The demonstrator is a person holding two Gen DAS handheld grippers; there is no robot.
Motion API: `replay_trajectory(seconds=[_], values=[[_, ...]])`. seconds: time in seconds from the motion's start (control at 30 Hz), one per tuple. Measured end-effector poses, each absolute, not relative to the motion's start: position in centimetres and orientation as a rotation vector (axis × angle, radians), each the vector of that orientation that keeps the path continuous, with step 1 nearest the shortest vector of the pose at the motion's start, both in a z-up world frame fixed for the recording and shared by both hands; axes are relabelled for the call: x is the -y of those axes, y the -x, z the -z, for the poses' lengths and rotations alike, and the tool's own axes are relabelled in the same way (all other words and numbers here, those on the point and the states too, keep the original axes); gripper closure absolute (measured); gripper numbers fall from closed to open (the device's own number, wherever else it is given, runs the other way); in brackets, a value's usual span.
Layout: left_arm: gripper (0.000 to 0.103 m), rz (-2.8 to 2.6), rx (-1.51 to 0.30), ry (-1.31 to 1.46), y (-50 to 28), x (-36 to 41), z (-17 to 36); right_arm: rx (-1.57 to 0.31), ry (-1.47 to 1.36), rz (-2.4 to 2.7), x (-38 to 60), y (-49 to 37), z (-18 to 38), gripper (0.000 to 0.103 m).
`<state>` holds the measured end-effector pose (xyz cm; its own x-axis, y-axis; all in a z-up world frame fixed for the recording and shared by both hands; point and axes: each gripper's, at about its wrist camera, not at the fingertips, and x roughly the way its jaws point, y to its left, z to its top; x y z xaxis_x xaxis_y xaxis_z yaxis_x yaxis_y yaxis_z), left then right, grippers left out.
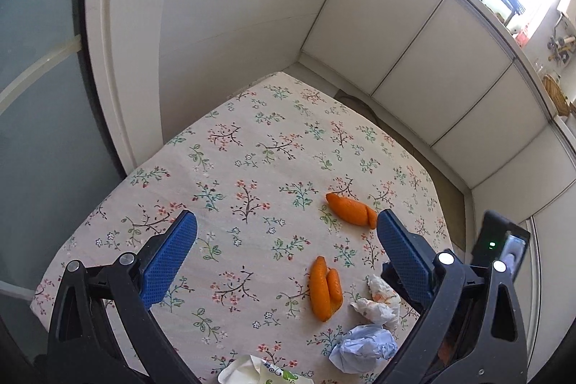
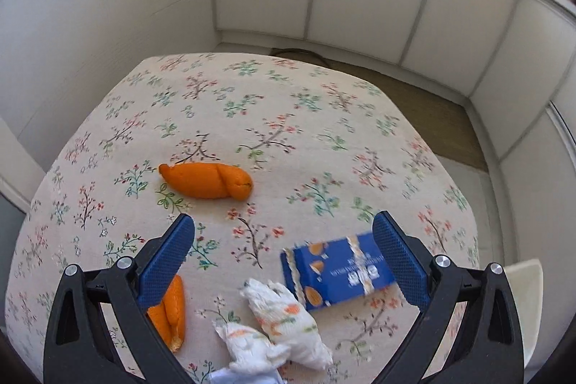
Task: Collect trash
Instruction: 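Move both open tools back over the remaining trash on the table, then grasp the orange toy with the right tool while the left tool grasps the orange carrots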
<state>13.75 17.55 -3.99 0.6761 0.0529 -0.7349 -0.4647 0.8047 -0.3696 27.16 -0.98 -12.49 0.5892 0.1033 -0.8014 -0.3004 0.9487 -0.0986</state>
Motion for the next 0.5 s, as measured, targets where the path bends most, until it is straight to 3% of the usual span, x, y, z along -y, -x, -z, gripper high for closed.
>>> replay_trajectory(seconds=[0.17, 0.33, 0.4, 0.47, 0.5], values=[[0.007, -0.317, -0.79, 0.614, -13.7, -18.8, 4.1, -0.949, 0.502, -0.412, -4.2, -30.1, 15.6, 0.007], [0.007, -0.32, -0.793, 0.635, -13.9, -19.5, 4.2, -0.984, 0.574, -0.479, -6.7, -32.2, 17.3, 0.009], [0.007, -0.319, -0.795, 0.639, -14.0, -19.6, 4.3, -1.011, 0.595, -0.492, -7.2, -32.9, 18.1, 0.02], [0.007, -0.317, -0.806, 0.638, -14.1, -19.6, 4.6, -1.051, 0.563, -0.527, -7.2, -33.3, 18.5, 0.04], [0.007, -0.315, -0.812, 0.642, -14.1, -19.6, 4.8, -1.06, 0.518, -0.538, -7.0, -33.5, 18.4, 0.044]])
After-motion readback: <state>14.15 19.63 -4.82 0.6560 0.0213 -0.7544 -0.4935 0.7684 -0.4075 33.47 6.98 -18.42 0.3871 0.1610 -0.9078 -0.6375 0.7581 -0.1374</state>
